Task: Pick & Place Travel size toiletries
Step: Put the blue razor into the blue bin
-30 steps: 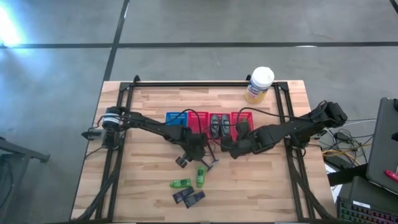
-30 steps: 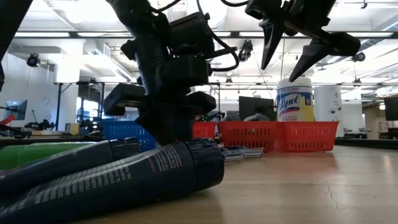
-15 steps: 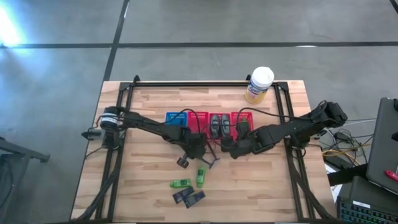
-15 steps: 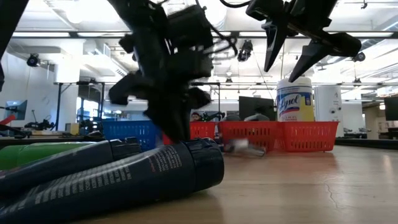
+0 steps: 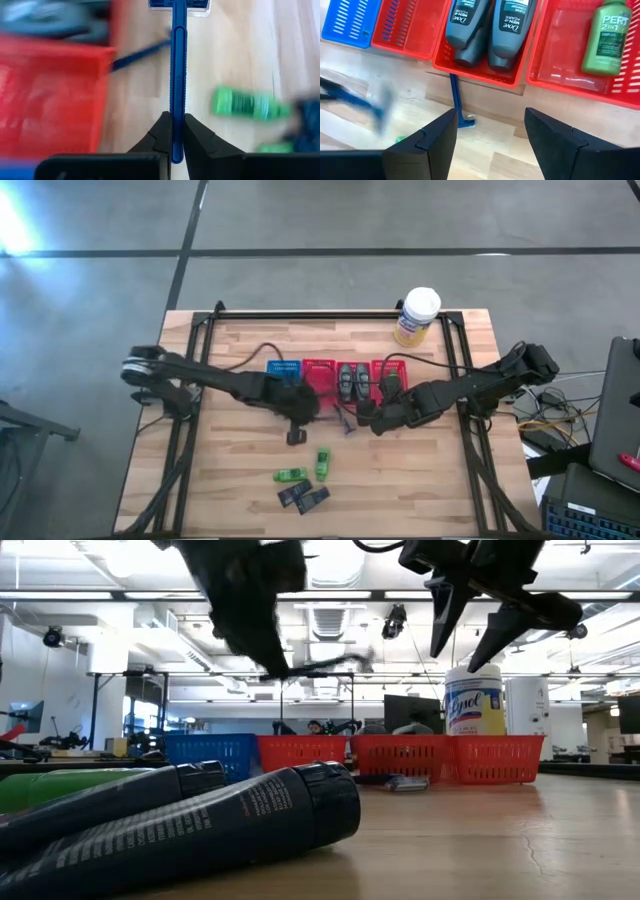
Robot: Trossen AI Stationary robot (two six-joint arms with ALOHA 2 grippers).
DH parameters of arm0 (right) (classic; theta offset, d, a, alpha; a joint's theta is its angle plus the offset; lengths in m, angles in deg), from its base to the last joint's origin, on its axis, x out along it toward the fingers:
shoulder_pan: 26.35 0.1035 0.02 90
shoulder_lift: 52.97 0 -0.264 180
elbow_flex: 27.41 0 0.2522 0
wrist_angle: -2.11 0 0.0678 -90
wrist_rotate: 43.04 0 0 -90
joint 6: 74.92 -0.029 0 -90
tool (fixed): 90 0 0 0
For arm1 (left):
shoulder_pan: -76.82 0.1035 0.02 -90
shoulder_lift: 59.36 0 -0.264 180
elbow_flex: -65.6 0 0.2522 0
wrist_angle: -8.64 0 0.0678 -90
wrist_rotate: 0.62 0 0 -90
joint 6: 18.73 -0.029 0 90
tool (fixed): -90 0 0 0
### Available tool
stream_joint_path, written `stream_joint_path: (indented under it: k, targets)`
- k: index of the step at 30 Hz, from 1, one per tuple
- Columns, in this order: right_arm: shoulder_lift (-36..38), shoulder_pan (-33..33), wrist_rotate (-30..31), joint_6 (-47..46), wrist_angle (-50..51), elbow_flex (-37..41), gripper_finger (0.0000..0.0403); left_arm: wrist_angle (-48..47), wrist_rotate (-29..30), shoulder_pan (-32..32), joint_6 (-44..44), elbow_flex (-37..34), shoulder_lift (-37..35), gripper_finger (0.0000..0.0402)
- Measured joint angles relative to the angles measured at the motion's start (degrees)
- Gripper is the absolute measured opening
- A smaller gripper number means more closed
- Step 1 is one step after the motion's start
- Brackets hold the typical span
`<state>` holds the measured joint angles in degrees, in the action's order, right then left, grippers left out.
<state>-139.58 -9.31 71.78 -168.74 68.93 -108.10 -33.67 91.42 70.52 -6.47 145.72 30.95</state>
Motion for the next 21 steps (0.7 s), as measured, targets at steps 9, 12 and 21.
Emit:
stream_joint_path:
  k: [9, 12, 21]
  targets:
    - [0.33, 0.24, 1.98, 5.12, 0.53, 0.0, 0.0248, 2.41, 17.59, -5.16, 43.33, -15.67, -18.03, 0.0026]
    - [0.33, 0.27, 2.38, 5.83, 0.12, 0.0, 0.0255, 3.0, 22.65, -7.01, 54.57, -22.25, -23.35, 0.0026]
    - [0.33, 1.27, 2.36, 6.01, -2.42, 0.0, 0.027, 10.34, 27.69, -3.48, 70.12, -34.48, -30.93, 0.0026]
